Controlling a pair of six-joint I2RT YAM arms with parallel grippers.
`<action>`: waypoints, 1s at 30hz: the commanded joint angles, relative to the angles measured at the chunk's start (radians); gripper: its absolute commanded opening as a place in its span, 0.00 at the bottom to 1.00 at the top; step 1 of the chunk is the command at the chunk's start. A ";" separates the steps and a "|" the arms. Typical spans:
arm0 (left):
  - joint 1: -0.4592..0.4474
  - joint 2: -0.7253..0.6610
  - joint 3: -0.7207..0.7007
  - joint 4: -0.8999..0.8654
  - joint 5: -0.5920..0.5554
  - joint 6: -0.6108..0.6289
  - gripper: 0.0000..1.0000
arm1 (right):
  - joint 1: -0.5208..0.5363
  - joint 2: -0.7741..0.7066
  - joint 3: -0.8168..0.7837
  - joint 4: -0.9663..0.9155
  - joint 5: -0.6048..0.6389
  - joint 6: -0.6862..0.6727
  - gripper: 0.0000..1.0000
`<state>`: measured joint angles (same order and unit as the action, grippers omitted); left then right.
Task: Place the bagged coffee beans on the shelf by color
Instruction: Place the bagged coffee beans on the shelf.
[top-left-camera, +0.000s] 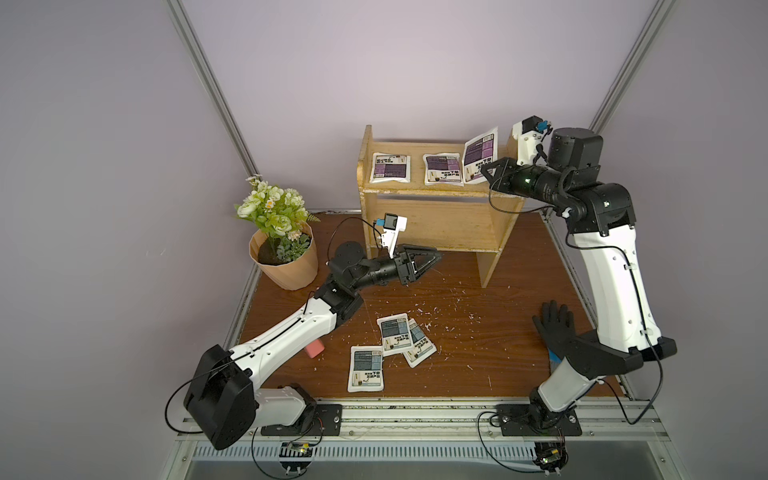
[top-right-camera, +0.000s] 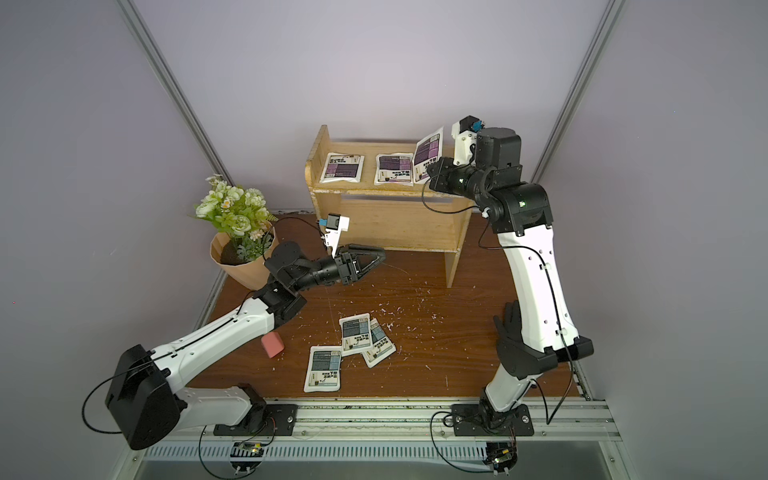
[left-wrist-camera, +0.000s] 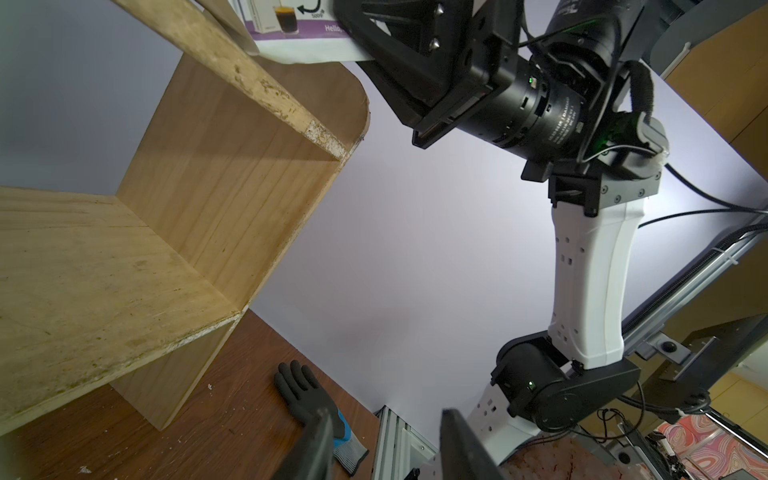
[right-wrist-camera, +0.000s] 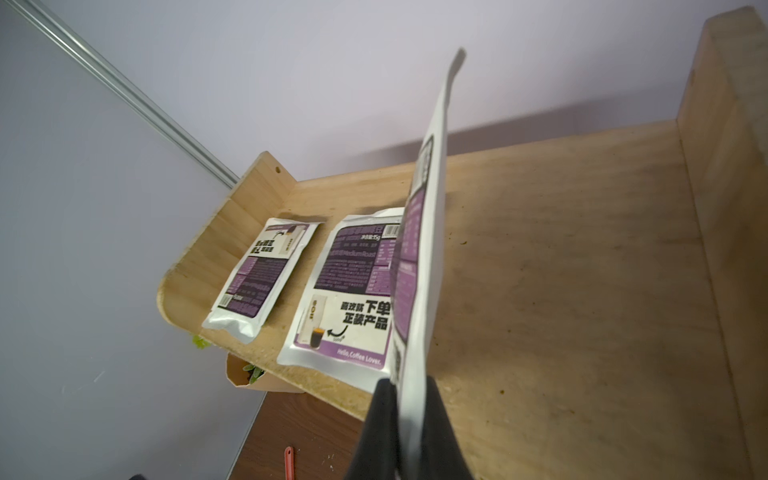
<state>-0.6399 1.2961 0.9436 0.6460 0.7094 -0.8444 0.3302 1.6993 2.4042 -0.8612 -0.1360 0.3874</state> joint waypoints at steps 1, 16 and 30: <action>0.013 -0.022 -0.016 -0.002 -0.011 0.027 0.45 | -0.007 -0.014 0.049 -0.025 0.054 -0.023 0.00; 0.013 0.002 -0.008 0.006 -0.013 0.014 0.45 | -0.009 0.018 0.000 -0.091 0.140 -0.073 0.00; 0.012 0.034 -0.011 0.045 0.007 -0.017 0.45 | -0.008 -0.015 -0.001 -0.087 0.137 -0.075 0.42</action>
<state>-0.6399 1.3212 0.9298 0.6495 0.6956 -0.8516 0.3248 1.7103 2.4058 -0.9493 -0.0067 0.3275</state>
